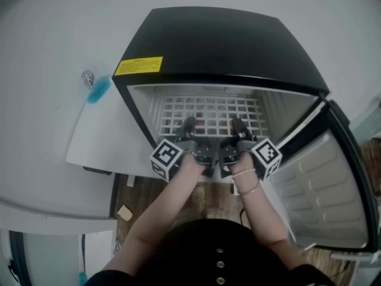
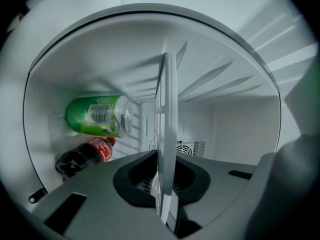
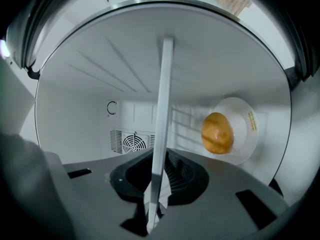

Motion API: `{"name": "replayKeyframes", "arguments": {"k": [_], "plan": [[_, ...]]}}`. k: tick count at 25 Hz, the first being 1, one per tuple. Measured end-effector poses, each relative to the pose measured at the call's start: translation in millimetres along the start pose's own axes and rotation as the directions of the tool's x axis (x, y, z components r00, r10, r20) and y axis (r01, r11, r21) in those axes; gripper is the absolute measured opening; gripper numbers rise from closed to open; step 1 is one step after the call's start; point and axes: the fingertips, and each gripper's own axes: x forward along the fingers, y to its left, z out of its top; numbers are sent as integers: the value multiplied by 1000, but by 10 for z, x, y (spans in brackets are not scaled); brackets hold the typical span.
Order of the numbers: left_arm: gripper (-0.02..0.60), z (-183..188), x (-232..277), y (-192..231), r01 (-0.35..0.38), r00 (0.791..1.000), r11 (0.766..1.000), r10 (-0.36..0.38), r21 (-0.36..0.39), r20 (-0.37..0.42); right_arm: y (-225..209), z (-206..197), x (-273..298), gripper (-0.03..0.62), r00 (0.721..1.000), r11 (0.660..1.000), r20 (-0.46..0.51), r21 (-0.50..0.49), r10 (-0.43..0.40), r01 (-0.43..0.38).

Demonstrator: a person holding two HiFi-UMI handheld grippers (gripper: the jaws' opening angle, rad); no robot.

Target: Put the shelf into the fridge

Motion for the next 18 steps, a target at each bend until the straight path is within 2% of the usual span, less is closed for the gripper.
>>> {"name": "replayKeyframes", "arguments": {"k": [3, 7, 12, 18], "plan": [[34, -34, -25, -3, -12, 1000, 1000, 12, 14, -8, -26, -22, -20, 46, 1000, 1000, -19, 11, 2, -2], [75, -101, -91, 26, -39, 999, 999, 39, 24, -15, -87, -86, -77, 124, 999, 1000, -37, 22, -14, 15], [81, -213, -179, 13, -31, 997, 999, 33, 31, -65, -99, -121, -182, 129, 999, 999, -50, 28, -17, 19], [81, -350, -361, -72, -21, 990, 993, 37, 116, -140, -57, -189, -379, 128, 997, 999, -73, -11, -33, 32]]}}
